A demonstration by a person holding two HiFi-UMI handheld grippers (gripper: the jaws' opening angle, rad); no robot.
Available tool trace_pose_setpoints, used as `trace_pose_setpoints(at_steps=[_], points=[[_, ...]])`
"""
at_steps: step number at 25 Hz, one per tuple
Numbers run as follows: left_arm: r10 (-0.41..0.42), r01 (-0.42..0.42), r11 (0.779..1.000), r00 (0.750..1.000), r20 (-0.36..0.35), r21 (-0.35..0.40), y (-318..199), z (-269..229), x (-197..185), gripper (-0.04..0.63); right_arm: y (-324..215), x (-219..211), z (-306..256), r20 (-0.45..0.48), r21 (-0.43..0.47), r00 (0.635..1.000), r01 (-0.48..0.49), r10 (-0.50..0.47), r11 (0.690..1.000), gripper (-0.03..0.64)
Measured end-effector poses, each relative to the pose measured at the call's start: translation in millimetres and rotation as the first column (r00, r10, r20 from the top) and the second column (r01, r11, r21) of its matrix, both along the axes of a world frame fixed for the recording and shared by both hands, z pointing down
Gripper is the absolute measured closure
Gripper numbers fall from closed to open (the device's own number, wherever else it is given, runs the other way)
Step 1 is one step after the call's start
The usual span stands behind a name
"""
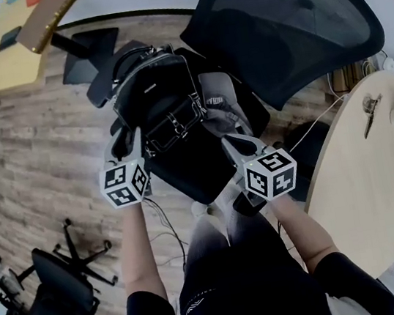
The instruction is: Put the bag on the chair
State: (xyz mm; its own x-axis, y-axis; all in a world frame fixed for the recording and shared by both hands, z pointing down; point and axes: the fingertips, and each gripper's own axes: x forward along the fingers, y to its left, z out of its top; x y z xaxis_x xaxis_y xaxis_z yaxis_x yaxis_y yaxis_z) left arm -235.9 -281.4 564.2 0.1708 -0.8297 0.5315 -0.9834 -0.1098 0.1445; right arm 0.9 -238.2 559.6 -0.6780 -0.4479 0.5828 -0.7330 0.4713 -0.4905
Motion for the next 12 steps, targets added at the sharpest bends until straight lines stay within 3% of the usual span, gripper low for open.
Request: trace_pose_setpoints(at_steps=[4,8,12], points=[[0.000,0.001,0.999,1.000,-0.022,0.039,7,-22,-1,0.468,3,2,-9,0.006,0.017,1.000,-0.027,0.027,0.999,0.614],[0.017,-0.017,0.997,1.000,0.002,0.070,19,-43,1,0.514,9,2,-18,0.010,0.035,0.998,-0.061,0.061,0.998,0.614],[0.015,-0.014,0.995,1.000,-0.003,0.094,37,-63,5,0.593,16,0,-30,0.011,0.063,0.997,-0.080,0.079,0.995,0.614]])
